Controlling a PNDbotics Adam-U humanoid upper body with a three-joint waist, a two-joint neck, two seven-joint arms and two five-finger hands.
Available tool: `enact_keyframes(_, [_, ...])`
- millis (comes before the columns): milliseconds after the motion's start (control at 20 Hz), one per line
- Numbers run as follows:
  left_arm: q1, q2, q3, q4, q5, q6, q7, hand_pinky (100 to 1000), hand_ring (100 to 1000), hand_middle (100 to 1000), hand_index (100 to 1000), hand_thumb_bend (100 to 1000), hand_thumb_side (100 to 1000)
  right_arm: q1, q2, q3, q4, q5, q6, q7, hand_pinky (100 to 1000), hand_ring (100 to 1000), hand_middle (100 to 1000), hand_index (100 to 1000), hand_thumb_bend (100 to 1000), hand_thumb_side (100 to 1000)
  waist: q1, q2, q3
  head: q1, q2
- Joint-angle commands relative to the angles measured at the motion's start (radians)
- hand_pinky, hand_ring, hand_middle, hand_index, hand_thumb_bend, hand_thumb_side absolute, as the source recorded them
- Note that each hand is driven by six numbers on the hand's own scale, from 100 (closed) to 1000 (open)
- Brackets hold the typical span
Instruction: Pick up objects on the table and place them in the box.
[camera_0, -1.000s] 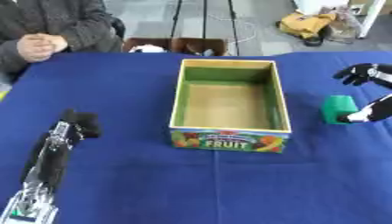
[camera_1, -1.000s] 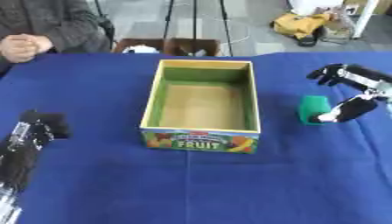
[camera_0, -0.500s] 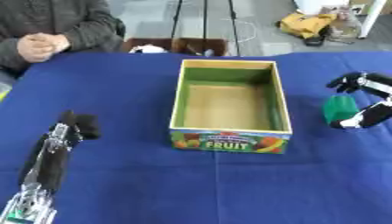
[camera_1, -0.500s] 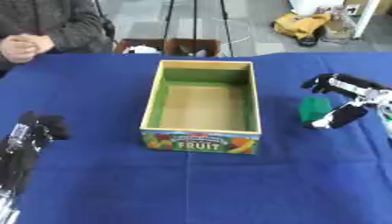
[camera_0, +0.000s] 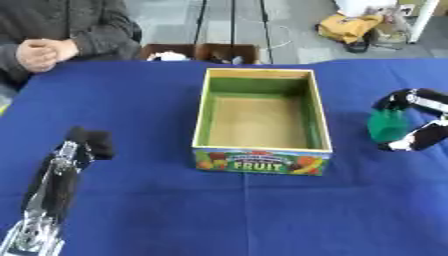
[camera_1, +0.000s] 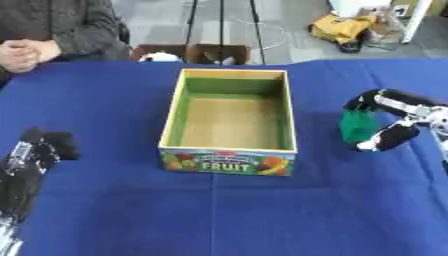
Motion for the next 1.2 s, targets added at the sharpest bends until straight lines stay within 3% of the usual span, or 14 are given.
enact_keyframes(50, [-0.008, 0.013, 0.001, -0.016, -0.001, -0.002, -0.002, 688, 600, 562, 720, 394, 1000, -0.009, -0.020, -0.002, -0.003, 0.016, -0.001, 0.010, 845, 820, 764, 831, 445, 223, -0.001, -0.017, -0.001, -0.004, -0.007])
enact_keyframes(200, [-0.008, 0.014, 0.001, -0.015, 0.000, -0.002, -0.002, 687, 600, 562, 720, 394, 1000, -0.005, -0.021, -0.001, -0.001, 0.030, 0.004, 0.012, 833, 800, 691, 774, 239, 220, -0.001, -0.019, -0.001, -0.005, -0.007])
enact_keyframes(250, [-0.008, 0.014, 0.001, -0.015, 0.000, -0.002, -0.002, 688, 600, 562, 720, 394, 1000, -0.004, -0.021, -0.001, -0.002, 0.034, 0.007, 0.011, 831, 797, 681, 766, 209, 222, -0.001, -0.019, -0.001, -0.005, -0.007])
enact_keyframes(300, [-0.007, 0.014, 0.002, -0.015, 0.000, -0.002, -0.002, 688, 600, 562, 720, 394, 1000, -0.003, -0.022, -0.002, -0.003, 0.037, 0.010, 0.007, 824, 787, 649, 745, 100, 265, -0.001, -0.019, -0.002, -0.005, -0.007])
enact_keyframes(650, [-0.006, 0.014, 0.002, -0.015, 0.000, -0.002, -0.002, 687, 600, 562, 720, 394, 1000, -0.008, -0.024, -0.011, -0.020, 0.029, 0.011, -0.039, 805, 754, 613, 721, 100, 327, -0.001, -0.021, -0.005, -0.007, -0.005])
enact_keyframes(1000, [-0.005, 0.015, 0.003, -0.015, 0.001, -0.001, -0.001, 687, 600, 562, 720, 395, 1000, -0.020, -0.031, -0.008, -0.099, -0.010, 0.007, -0.091, 804, 747, 612, 721, 100, 321, -0.004, -0.026, -0.007, -0.007, -0.003])
enact_keyframes(1050, [-0.004, 0.016, 0.003, -0.015, 0.001, -0.001, -0.001, 687, 600, 562, 720, 396, 1000, -0.024, -0.031, -0.006, -0.107, -0.012, 0.007, -0.091, 805, 749, 615, 723, 115, 314, -0.005, -0.027, -0.006, -0.008, -0.003])
enact_keyframes(1150, [-0.005, 0.015, 0.002, -0.015, 0.001, -0.001, -0.001, 687, 600, 562, 720, 396, 1000, -0.027, -0.033, -0.001, -0.120, -0.008, 0.007, -0.084, 814, 763, 657, 746, 244, 307, -0.006, -0.028, -0.006, -0.008, -0.003])
enact_keyframes(1200, [-0.005, 0.015, 0.002, -0.015, 0.001, -0.001, -0.001, 687, 600, 562, 720, 396, 1000, -0.027, -0.034, 0.001, -0.124, -0.002, 0.007, -0.078, 828, 780, 720, 794, 335, 298, -0.007, -0.028, -0.005, -0.008, -0.004])
